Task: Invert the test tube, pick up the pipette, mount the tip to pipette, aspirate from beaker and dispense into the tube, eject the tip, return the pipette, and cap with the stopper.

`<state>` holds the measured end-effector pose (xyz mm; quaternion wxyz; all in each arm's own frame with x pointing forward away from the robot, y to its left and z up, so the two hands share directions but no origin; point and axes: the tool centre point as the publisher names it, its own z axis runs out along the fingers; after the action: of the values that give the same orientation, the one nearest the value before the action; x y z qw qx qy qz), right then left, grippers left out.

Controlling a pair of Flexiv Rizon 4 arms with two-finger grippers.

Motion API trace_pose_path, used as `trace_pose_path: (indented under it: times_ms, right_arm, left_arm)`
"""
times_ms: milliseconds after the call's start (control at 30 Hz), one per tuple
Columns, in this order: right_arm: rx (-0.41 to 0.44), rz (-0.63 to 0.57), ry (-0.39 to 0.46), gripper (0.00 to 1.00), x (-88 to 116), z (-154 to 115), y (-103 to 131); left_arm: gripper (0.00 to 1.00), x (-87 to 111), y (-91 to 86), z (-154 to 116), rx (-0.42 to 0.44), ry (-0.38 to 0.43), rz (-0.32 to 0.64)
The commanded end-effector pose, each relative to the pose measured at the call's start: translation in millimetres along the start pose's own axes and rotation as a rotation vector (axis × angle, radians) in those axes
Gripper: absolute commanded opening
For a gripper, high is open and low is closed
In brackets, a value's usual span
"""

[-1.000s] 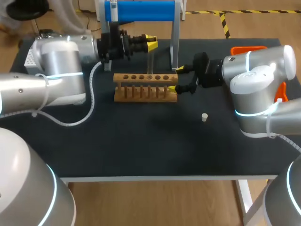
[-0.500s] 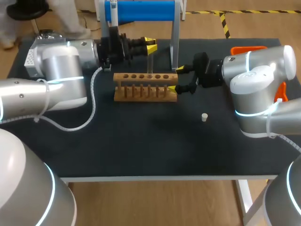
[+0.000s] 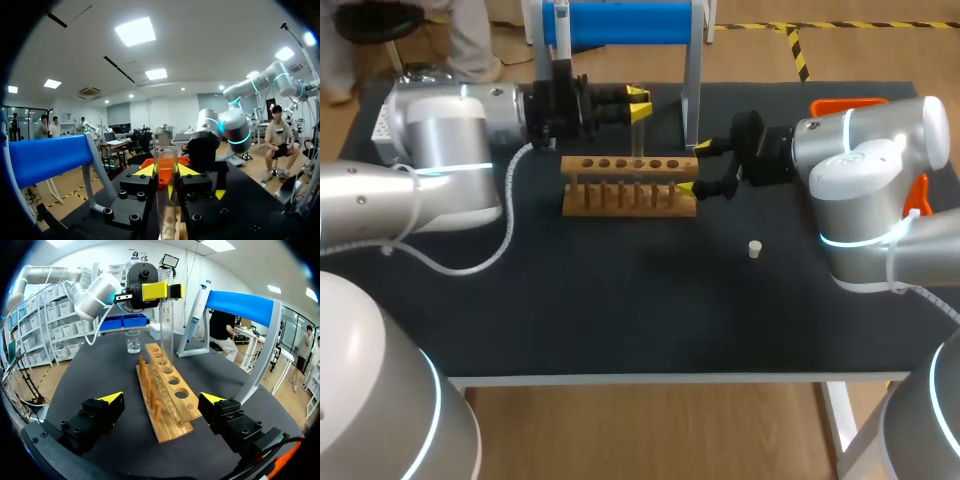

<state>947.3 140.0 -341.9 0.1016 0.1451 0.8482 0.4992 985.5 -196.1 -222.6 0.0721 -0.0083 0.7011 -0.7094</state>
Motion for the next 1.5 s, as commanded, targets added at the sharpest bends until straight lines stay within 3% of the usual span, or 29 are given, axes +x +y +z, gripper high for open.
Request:
trace_pose_path:
  times_ms: [33, 1500]
  right_arm:
    - [0.001, 0.0, 0.0, 1.0, 0, 0, 0]
    - [0.001, 0.0, 0.0, 1.0, 0, 0, 0]
  left_arm:
    - [0.0, -1.7, 2.1, -2, -0.007, 0.009, -0.002]
    - [0.0, -8.7, 36.6, 1, -0.087, 0.041, -0.053]
